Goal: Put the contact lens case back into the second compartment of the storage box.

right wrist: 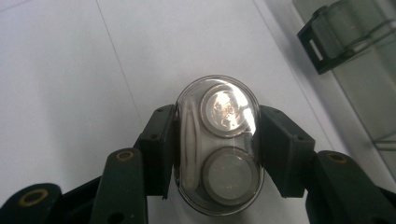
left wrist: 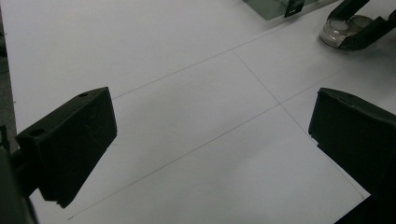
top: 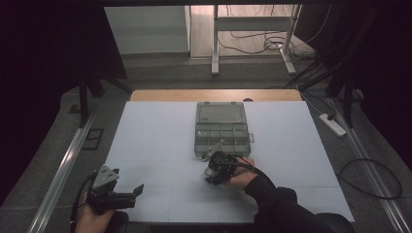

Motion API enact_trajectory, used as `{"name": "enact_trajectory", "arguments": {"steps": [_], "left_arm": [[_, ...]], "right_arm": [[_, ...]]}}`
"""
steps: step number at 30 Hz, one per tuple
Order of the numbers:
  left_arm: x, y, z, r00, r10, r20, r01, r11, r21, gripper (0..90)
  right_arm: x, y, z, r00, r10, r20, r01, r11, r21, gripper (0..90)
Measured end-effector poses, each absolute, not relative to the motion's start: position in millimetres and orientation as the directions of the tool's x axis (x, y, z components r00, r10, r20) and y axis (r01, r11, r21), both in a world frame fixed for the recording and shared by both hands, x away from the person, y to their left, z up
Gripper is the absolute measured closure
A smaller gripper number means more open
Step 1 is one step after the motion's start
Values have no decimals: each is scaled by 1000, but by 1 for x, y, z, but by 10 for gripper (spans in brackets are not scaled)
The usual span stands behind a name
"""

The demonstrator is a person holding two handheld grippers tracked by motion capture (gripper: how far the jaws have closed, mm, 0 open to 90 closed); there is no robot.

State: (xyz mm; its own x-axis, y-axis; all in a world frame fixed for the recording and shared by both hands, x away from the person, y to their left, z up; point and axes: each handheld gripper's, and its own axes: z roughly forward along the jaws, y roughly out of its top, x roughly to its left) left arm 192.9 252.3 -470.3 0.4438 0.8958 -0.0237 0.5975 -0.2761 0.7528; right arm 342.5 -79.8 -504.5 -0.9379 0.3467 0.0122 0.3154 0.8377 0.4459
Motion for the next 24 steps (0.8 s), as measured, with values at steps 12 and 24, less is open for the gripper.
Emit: {"name": "enact_trajectory", "arguments": {"steps": [12,24], "left_arm": [[194,253,-470,444,896,-28,603,-275,749,9],[194,252,-471,443,896,-29,604,-275,748,9]], "right_arm": [[349,-90,-486,-905,421,64,389,754,530,491],[362,-95,-472,-870,488,68,433,691,579,490]]}}
